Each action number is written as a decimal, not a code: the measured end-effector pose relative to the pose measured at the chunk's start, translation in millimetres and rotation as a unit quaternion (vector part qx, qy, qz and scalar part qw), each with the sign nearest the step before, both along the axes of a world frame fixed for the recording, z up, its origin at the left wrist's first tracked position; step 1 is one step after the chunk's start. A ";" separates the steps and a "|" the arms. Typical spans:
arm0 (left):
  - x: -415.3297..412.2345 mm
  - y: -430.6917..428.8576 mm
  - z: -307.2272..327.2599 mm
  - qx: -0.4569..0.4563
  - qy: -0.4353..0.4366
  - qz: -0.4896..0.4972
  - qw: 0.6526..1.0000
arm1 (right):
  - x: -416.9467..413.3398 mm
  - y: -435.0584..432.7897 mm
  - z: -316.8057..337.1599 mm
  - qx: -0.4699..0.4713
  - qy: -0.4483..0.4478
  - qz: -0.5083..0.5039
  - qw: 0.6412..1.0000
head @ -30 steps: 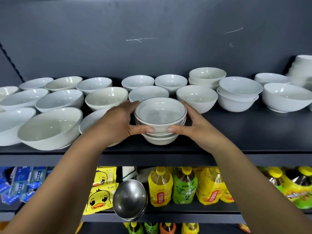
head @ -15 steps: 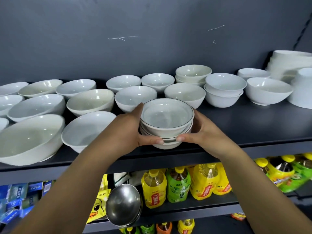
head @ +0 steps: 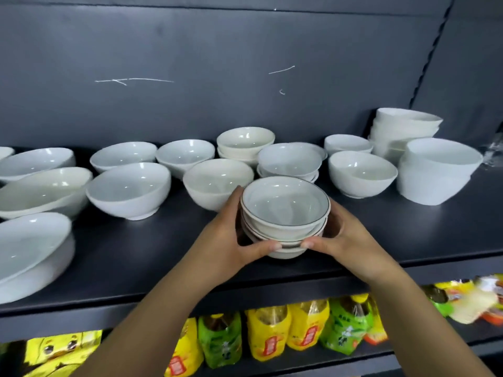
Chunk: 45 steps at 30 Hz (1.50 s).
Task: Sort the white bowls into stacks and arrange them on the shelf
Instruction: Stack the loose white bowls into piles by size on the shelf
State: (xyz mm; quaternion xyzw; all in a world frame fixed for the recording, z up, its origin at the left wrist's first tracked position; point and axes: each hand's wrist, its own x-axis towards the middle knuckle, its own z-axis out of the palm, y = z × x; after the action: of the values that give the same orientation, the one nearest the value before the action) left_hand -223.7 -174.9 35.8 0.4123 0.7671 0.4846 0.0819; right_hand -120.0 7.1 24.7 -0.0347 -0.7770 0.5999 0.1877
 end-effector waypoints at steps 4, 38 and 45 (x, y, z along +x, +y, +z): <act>13.0 20.2 -13.0 0.056 -0.040 0.025 0.997 | -3.6 23.8 -5.3 0.018 0.001 0.014 1.000; 13.0 12.1 -15.4 0.102 -0.085 0.026 0.991 | -1.6 4.8 36.5 0.329 0.060 -0.019 0.942; -5.0 -61.1 -11.2 -0.009 0.083 0.226 0.971 | -47.2 -40.4 95.7 0.403 0.008 0.027 0.915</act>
State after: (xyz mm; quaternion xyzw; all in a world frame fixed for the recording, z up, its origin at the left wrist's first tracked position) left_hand -228.7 -235.9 24.7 0.2664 0.8491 0.4472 -0.0900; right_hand -167.2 -33.3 120.4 0.0700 -0.9519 0.2408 0.1759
